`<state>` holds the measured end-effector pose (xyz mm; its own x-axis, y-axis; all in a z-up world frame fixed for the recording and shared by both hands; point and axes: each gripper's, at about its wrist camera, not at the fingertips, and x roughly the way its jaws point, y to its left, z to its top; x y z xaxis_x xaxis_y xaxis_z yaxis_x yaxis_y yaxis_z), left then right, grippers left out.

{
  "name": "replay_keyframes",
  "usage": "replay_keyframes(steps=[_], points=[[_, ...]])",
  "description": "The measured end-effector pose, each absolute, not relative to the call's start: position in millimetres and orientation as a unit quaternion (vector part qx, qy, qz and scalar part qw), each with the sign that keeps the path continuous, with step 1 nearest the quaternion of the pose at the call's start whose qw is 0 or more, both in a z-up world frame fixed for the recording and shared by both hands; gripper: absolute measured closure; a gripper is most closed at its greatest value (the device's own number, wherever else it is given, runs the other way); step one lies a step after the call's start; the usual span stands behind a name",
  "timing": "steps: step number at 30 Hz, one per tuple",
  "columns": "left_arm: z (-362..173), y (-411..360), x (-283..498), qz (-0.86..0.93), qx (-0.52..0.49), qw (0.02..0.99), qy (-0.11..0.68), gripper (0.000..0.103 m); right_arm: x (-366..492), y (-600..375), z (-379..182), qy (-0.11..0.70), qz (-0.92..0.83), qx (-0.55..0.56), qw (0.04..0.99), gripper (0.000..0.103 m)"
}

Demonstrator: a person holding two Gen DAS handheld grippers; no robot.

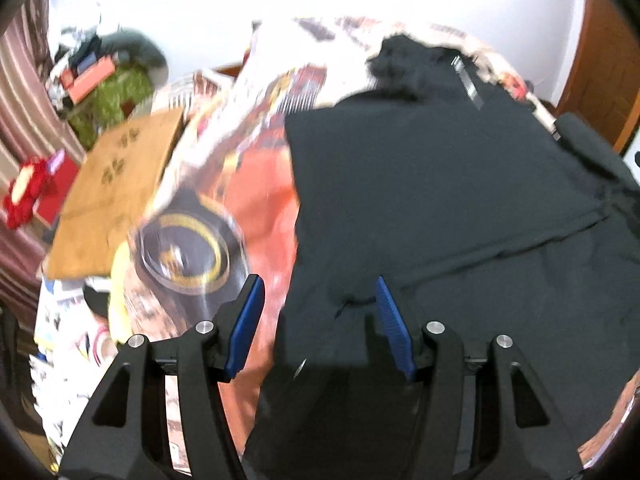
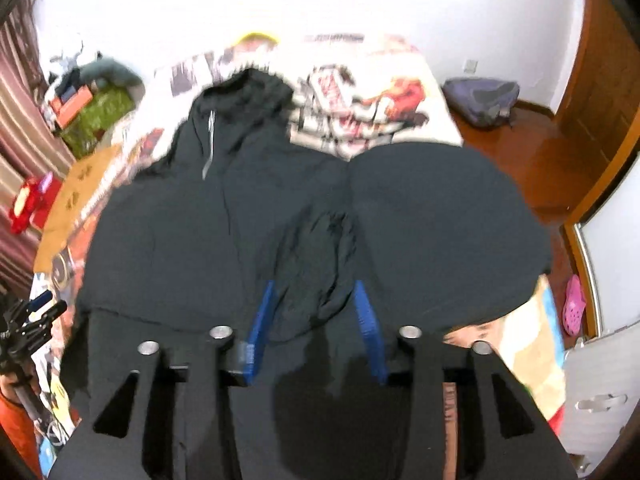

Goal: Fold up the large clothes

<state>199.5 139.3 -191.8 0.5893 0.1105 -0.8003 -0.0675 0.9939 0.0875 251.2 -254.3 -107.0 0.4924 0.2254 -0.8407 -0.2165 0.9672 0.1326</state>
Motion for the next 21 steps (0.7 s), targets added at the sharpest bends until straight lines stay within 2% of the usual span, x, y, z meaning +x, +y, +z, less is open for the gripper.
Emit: replay_keyframes(steps=[2, 5, 9, 15, 21], points=[[-173, 130, 202, 0.048, 0.028, 0.902, 0.427, 0.046, 248, -267, -91, 0.463, 0.126, 0.017, 0.877, 0.050], [-149, 112, 207, 0.040, 0.027, 0.917, 0.395, 0.046, 248, -288, -76, 0.437, 0.122, 0.036, 0.890, 0.048], [-125, 86, 228, 0.016, 0.028, 0.928, 0.370, 0.046, 251, -319, -67, 0.415, 0.104, 0.065, 0.901, 0.039], [-112, 43, 257, -0.014, 0.031, 0.934, 0.356, 0.044, 260, -371, -80, 0.420, 0.041, 0.084, 0.903, 0.038], [-127, 8, 285, -0.037, 0.033, 0.926, 0.375, 0.043, 275, -413, -118, 0.451, 0.017, 0.142, 0.881, 0.038]])
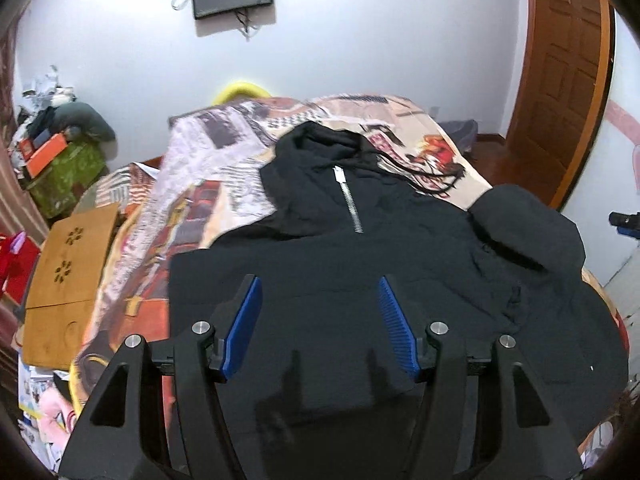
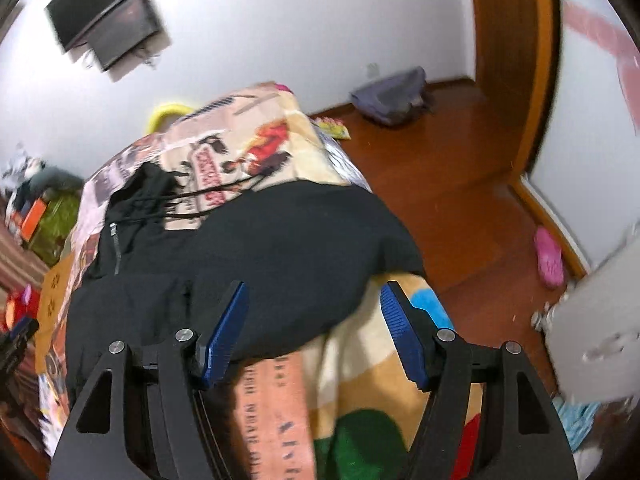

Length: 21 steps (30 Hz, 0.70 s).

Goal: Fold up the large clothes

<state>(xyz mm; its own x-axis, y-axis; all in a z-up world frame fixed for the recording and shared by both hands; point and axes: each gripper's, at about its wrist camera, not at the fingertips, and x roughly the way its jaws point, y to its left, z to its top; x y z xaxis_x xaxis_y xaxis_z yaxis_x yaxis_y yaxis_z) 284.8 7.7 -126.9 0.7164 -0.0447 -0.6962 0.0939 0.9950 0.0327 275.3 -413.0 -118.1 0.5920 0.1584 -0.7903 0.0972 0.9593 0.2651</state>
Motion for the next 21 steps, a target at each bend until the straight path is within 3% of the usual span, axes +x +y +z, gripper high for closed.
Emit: replay_keyframes(steps=[10, 16, 21], points=[[-169, -27, 310, -0.062, 0.045, 0.905, 0.418, 0.043, 312, -457, -209, 0.522, 0.012, 0.308, 0.795, 0.038], [-196, -27, 319, -0.064, 0.032, 0.887, 0.455, 0.043, 329, -456, -228, 0.507, 0.005, 0.368, 0.779, 0.039], [-206, -24, 320, -0.058, 0.015, 0.883, 0.466, 0.043, 341, -449, -226, 0.509, 0.010, 0.379, 0.773, 0.080]])
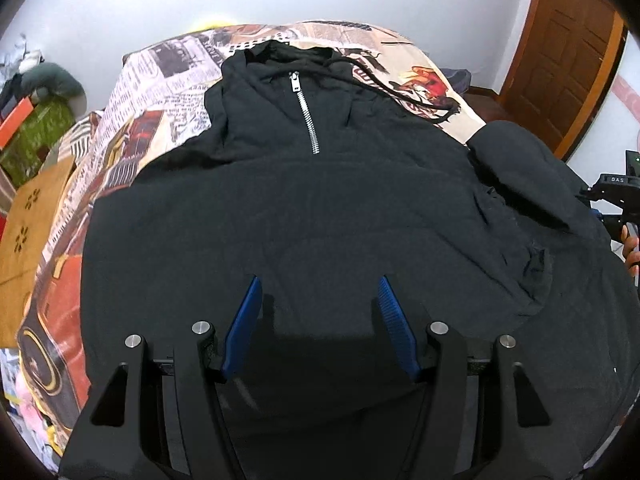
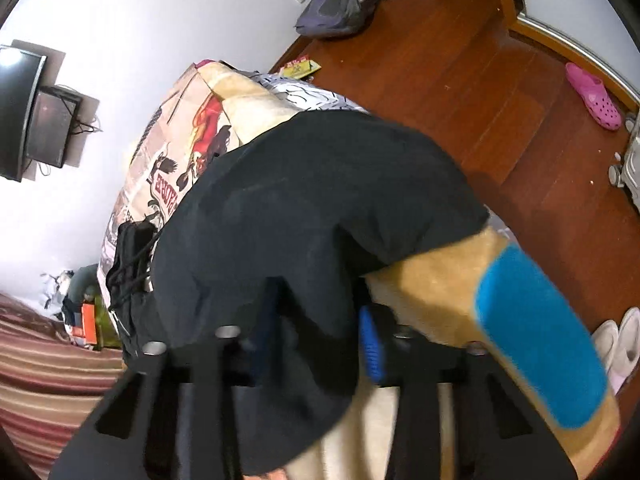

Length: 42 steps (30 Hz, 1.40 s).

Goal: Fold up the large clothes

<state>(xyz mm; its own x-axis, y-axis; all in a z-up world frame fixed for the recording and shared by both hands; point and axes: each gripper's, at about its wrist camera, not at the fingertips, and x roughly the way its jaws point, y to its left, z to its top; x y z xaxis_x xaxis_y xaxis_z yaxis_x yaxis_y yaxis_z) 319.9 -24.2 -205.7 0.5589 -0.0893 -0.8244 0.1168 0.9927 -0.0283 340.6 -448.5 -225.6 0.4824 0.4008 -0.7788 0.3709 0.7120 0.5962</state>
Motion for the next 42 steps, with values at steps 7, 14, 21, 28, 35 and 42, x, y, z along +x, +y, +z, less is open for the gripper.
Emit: replay_keyframes(steps=[7, 14, 21, 28, 35, 42], points=[[-190, -20, 299, -0.058, 0.045, 0.896, 0.439, 0.043, 329, -425, -150, 0.461, -0.034, 0.251, 0.850, 0.096], [-165, -8, 278, -0.058, 0.059, 0.911, 0.405, 0.043, 300, -379, -58, 0.384, 0.032, 0.217, 0.897, 0.096], [-148, 5, 258, -0.061, 0.052, 0.919, 0.387, 0.043, 297, -281, -44, 0.384, 0.123, 0.164, 0.900, 0.096], [-142, 22, 239, -0.056, 0.052, 0.921, 0.381, 0.043, 296, -210, -115, 0.482, 0.168, 0.124, 0.851, 0.096], [-142, 28, 228, -0.050, 0.061, 0.919, 0.386, 0.043, 269, -165, -175, 0.564, 0.193, 0.045, 0.802, 0.092], [-136, 12, 224, -0.058, 0.074, 0.920, 0.380, 0.043, 248, -167, -165, 0.568, 0.226, -0.021, 0.791, 0.083]])
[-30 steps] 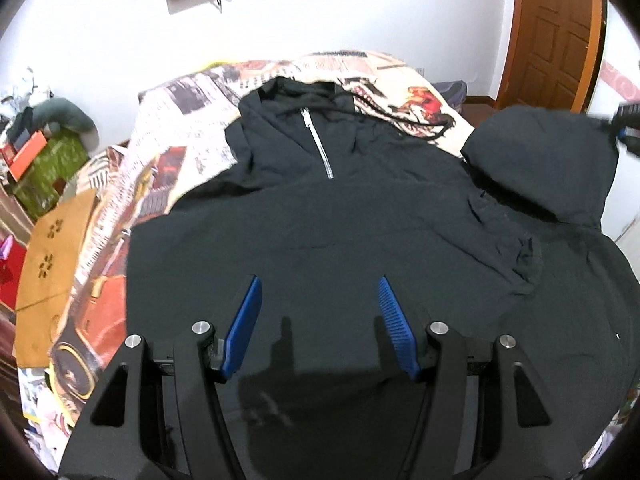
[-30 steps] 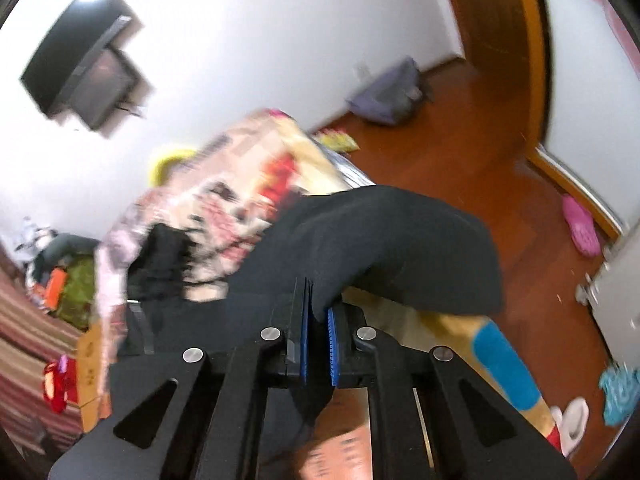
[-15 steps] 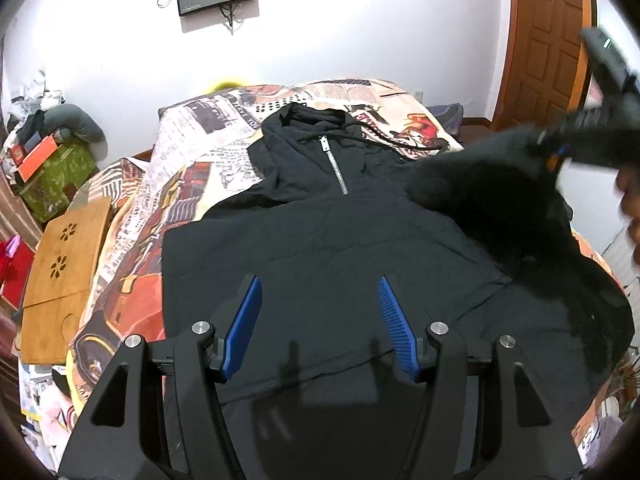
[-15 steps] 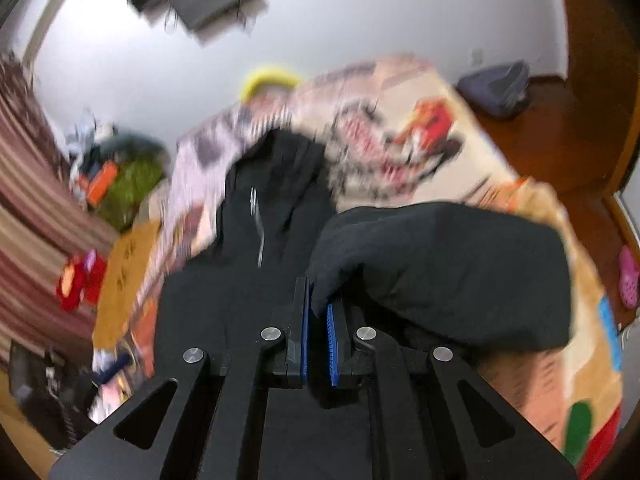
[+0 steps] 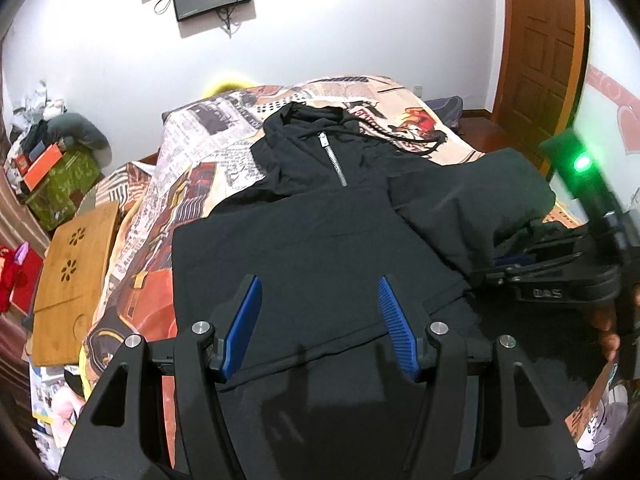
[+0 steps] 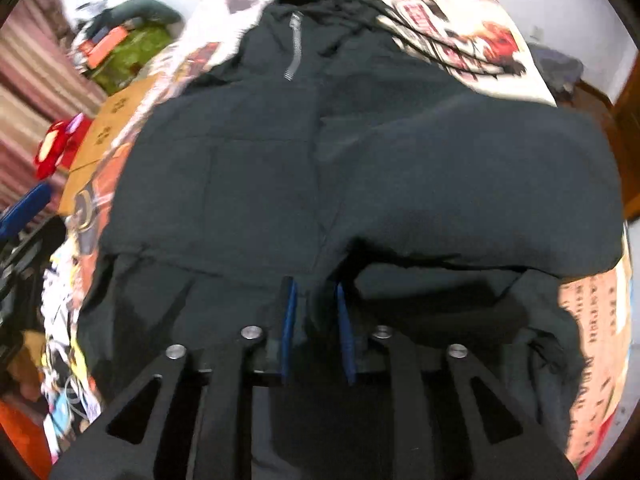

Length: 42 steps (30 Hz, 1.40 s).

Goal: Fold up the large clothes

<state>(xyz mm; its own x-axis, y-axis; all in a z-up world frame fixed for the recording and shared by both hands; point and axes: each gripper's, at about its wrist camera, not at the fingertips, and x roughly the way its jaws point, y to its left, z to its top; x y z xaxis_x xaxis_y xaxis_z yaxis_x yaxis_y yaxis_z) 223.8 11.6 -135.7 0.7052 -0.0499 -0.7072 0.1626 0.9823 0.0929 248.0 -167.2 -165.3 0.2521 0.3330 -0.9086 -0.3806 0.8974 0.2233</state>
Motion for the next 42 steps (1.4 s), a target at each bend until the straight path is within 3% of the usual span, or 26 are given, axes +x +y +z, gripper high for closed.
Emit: replay_keyframes(steps=[2, 4, 6, 8, 13, 18, 27, 36, 38, 40, 42], points=[[-133, 3, 225, -0.062, 0.083, 0.921, 0.377, 0.043, 242, -169, -148, 0.541, 0.234, -0.046, 0.807, 0.081], [-129, -8, 228, -0.067, 0.090, 0.921, 0.372, 0.043, 229, -179, -125, 0.496, 0.230, -0.088, 0.832, 0.071], [-124, -21, 233, -0.076, 0.097, 0.922, 0.368, 0.043, 220, -191, -106, 0.456, 0.216, -0.110, 0.856, 0.049], [-120, -34, 237, -0.086, 0.104, 0.922, 0.364, 0.043, 210, -210, -87, 0.409, 0.187, -0.129, 0.884, 0.042], [-115, -78, 252, -0.121, 0.125, 0.918, 0.355, 0.042, 205, -257, -65, 0.367, 0.133, -0.128, 0.912, 0.038], [-131, -127, 270, -0.158, 0.164, 0.906, 0.358, 0.038, 217, -295, -67, 0.379, 0.098, -0.086, 0.916, 0.036], [-211, -193, 298, -0.203, 0.270, 0.841, 0.422, 0.038, 230, -325, -115, 0.431, 0.073, -0.037, 0.899, 0.036], [-211, -204, 328, -0.212, 0.243, 0.848, 0.421, 0.038, 229, -327, -160, 0.479, 0.079, -0.017, 0.874, 0.036], [-208, -201, 336, -0.204, 0.221, 0.856, 0.419, 0.048, 228, -328, -160, 0.482, 0.080, -0.012, 0.872, 0.036], [-205, -197, 342, -0.197, 0.204, 0.859, 0.426, 0.081, 227, -330, -159, 0.487, 0.082, -0.005, 0.869, 0.036], [-197, -186, 345, -0.184, 0.181, 0.868, 0.425, 0.088, 227, -329, -158, 0.492, 0.082, -0.005, 0.867, 0.036]])
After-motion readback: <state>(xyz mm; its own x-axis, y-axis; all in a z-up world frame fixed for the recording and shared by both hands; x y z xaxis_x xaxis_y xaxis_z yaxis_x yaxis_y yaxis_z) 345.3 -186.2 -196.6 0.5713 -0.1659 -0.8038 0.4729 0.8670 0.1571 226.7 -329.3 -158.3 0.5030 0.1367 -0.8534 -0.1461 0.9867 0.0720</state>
